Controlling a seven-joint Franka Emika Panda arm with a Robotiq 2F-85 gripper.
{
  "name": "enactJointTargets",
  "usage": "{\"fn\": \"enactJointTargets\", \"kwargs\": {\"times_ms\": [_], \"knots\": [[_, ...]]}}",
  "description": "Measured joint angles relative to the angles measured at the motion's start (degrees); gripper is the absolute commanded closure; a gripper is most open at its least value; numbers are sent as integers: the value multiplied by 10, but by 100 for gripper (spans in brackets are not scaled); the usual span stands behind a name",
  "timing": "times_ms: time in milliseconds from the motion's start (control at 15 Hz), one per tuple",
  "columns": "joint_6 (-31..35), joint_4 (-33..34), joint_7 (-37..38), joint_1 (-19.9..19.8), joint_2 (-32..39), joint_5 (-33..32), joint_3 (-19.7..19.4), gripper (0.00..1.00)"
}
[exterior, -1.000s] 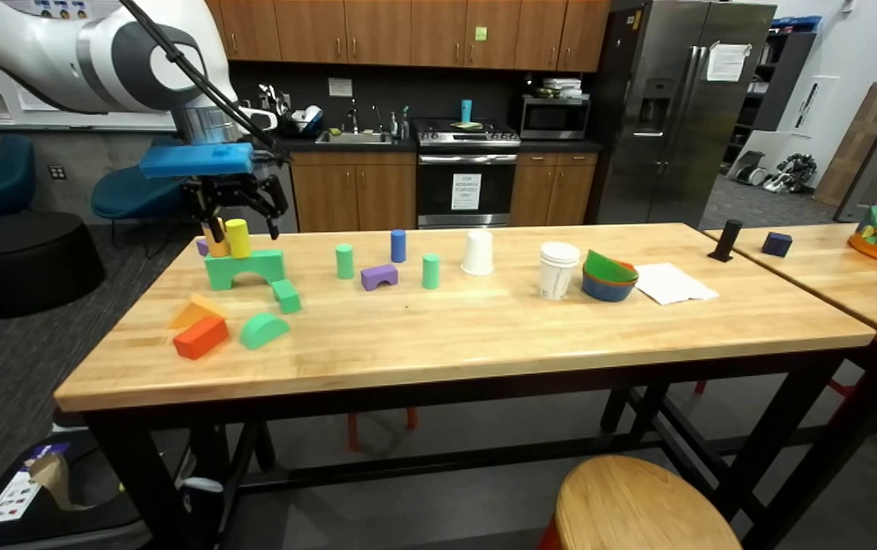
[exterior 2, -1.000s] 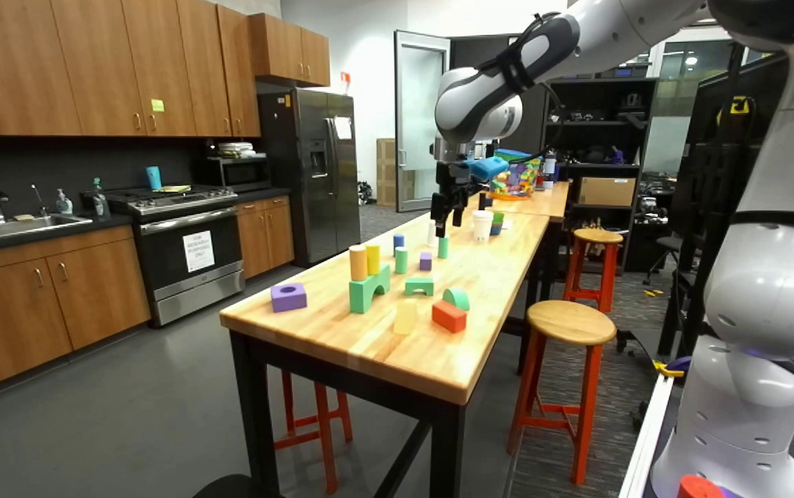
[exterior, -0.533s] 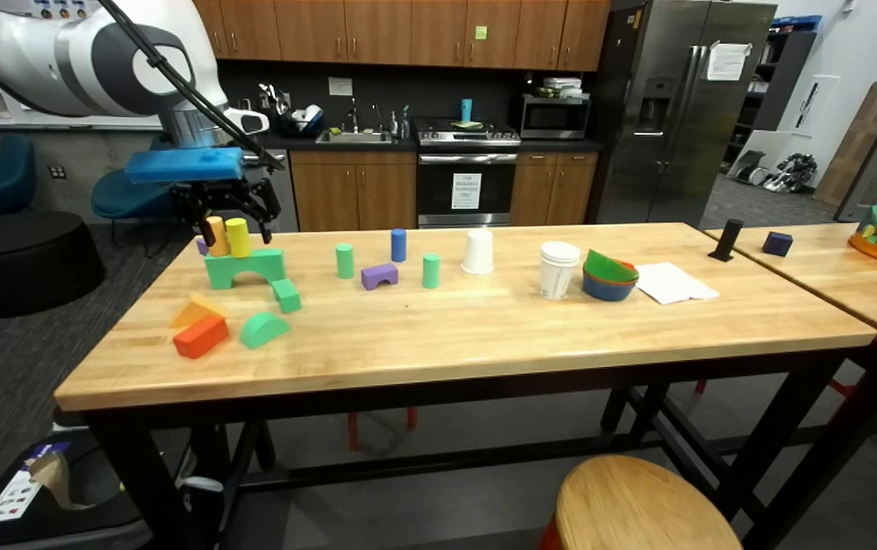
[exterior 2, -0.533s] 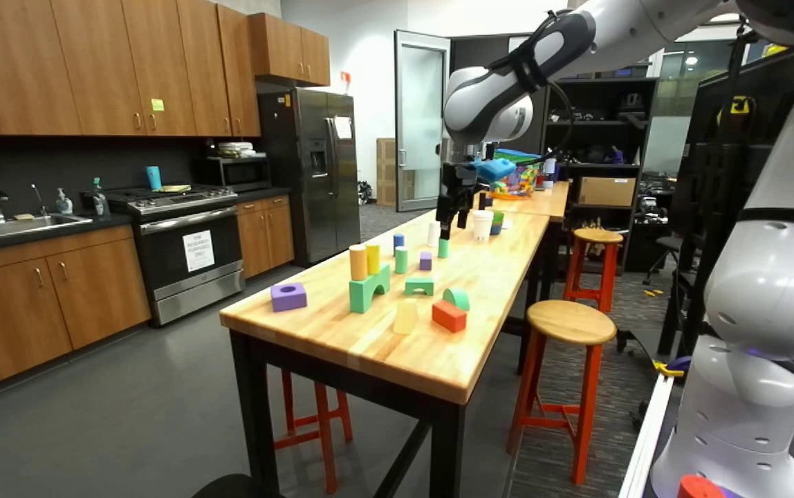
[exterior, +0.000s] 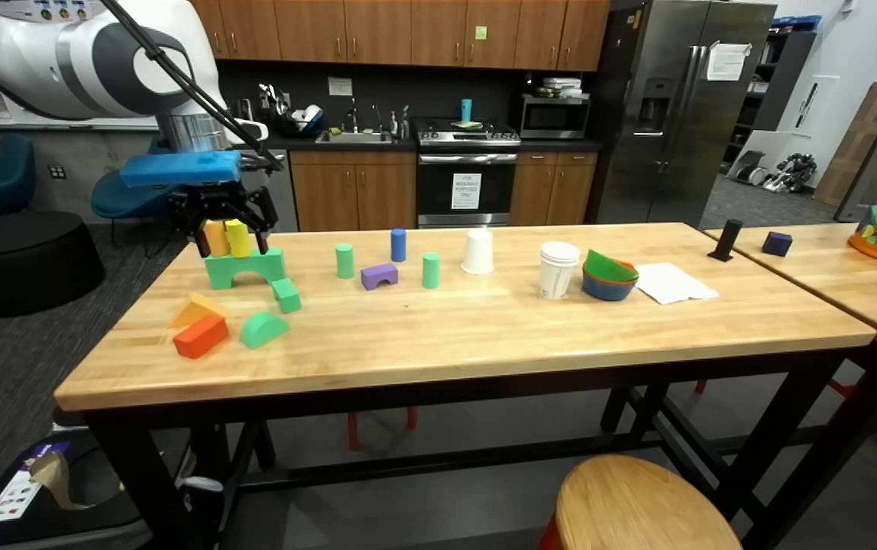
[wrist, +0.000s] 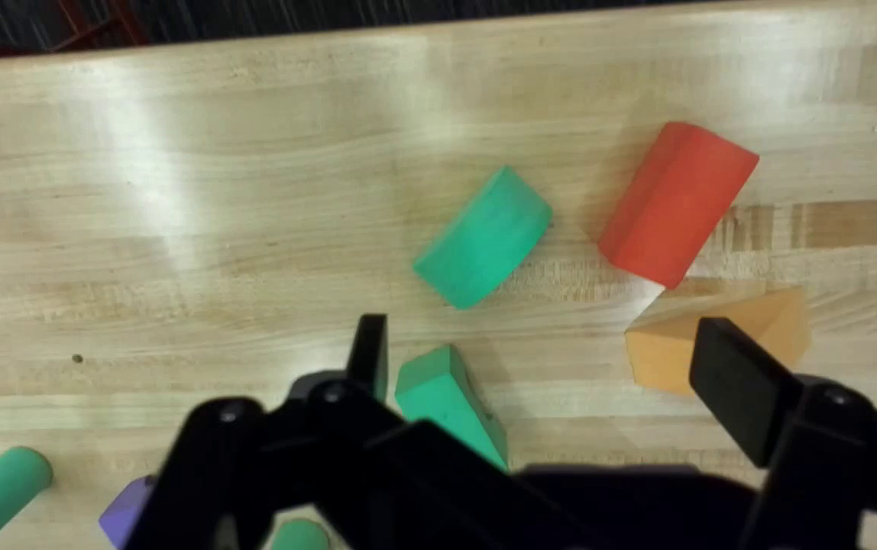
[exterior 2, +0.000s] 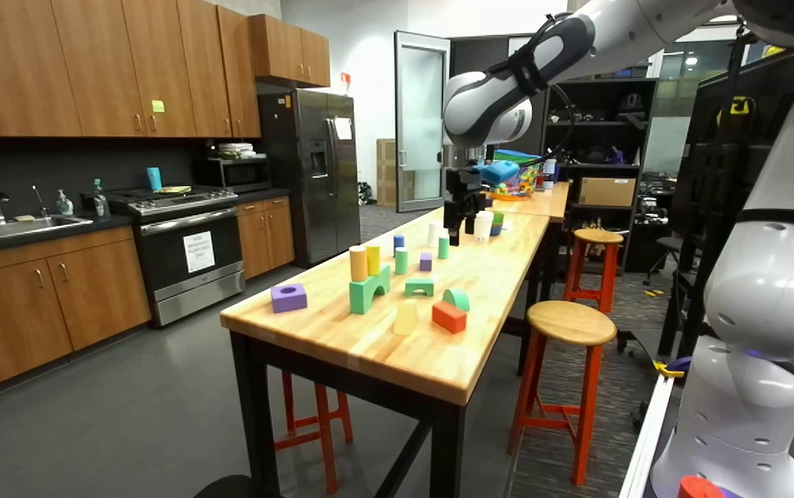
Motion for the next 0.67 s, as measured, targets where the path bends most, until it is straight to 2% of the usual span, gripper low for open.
{"fn": "enactJointTargets", "kwargs": {"times_ms": [333, 667], "knots": [[-95, -21, 7, 0, -34, -59, 2, 0], [-106, -48, 8, 2, -67, -66, 3, 0]]}}
